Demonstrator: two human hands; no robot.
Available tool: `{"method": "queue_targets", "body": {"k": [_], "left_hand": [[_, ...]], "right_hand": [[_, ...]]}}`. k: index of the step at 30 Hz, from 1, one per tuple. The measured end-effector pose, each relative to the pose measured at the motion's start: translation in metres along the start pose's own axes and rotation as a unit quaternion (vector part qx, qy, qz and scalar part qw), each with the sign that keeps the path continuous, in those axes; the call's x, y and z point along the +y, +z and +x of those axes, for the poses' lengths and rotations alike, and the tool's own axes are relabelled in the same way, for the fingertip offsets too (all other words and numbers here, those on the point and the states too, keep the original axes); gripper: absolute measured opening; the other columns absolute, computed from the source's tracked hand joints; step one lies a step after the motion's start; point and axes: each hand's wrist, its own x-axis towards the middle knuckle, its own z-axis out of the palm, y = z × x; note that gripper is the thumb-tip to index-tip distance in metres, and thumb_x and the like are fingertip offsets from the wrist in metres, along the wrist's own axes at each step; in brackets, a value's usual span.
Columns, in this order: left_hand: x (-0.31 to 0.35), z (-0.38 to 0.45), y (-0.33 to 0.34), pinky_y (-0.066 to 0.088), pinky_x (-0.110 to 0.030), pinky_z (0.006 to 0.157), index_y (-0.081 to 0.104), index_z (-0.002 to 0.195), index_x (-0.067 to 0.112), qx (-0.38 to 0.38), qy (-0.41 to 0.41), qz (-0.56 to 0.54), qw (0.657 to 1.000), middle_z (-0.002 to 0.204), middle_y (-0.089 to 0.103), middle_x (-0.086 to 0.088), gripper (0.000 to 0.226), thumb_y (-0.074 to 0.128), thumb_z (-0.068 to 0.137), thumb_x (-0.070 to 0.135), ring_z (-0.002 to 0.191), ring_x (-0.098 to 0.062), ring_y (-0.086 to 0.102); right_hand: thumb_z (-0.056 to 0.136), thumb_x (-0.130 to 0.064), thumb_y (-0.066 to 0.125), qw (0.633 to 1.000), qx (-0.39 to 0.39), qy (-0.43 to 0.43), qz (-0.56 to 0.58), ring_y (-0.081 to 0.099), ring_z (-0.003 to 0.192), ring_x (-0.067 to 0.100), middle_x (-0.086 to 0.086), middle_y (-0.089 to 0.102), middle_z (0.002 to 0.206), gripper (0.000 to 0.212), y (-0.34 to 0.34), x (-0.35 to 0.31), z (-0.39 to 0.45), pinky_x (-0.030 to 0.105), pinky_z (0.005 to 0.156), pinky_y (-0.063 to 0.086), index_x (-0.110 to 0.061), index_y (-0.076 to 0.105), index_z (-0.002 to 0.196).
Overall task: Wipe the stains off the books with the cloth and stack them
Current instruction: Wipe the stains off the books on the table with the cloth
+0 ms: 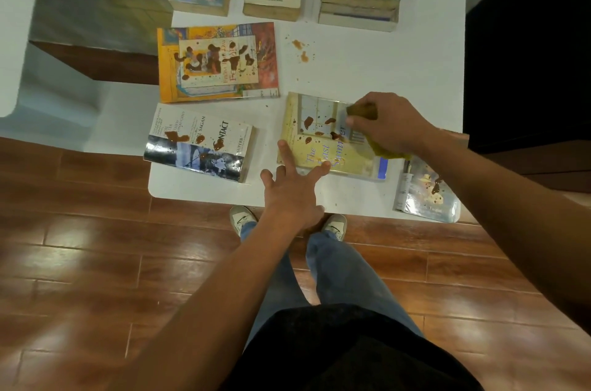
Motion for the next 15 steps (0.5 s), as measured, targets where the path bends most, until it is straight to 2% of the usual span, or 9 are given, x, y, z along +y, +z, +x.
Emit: {"method": "queue_targets", "body": {"k": [3, 7, 9, 15], "left_hand": [[0.000, 0.000, 0.000, 0.017, -0.055, 0.115, 0.005, 0.153, 0.052, 0.002, -0.001, -0.003, 1.000, 0.155, -0.035, -0.029, 0.085, 0.064, 0.092, 0.047, 0.143, -0.037, 0.029], [0.000, 0.000, 0.001, 0.017, -0.055, 0.114, 0.004, 0.153, 0.052, 0.001, -0.002, 0.003, 1.000, 0.154, -0.035, -0.030, 0.084, 0.062, 0.092, 0.048, 0.143, -0.037, 0.029], [0.000, 0.000, 0.001, 0.017, -0.055, 0.115, 0.003, 0.153, 0.053, -0.001, -0.002, 0.004, 1.000, 0.154, -0.036, -0.030, 0.084, 0.062, 0.093, 0.049, 0.143, -0.037, 0.030], [0.001, 0.000, 0.002, 0.018, -0.054, 0.114, 0.001, 0.153, 0.053, -0.001, -0.002, 0.007, 1.000, 0.154, -0.036, -0.030, 0.085, 0.061, 0.093, 0.048, 0.140, -0.035, 0.032]], "right_hand": [[0.094, -0.042, 0.062, 0.993, -0.008, -0.041, -0.110, 0.058, 0.099, 0.024, 0.003, 0.058, 0.110, 0.035, 0.010, 0.001, 0.004, 0.039, 0.082, 0.049, -0.019, 0.063, 0.121], [0.096, -0.040, 0.058, 0.981, 0.013, -0.083, -0.175, 0.059, 0.104, 0.024, -0.003, 0.059, 0.119, 0.034, 0.020, -0.004, 0.002, 0.032, 0.076, 0.039, -0.021, 0.060, 0.124], [0.096, -0.040, 0.058, 0.974, 0.034, -0.095, -0.205, 0.060, 0.101, 0.023, -0.004, 0.060, 0.115, 0.029, 0.022, -0.006, 0.001, 0.031, 0.072, 0.035, -0.023, 0.062, 0.119], [0.094, -0.037, 0.058, 0.956, 0.042, -0.139, -0.256, 0.059, 0.095, 0.022, -0.008, 0.058, 0.110, 0.019, 0.025, -0.005, -0.001, 0.030, 0.064, 0.036, -0.027, 0.070, 0.105]]}}
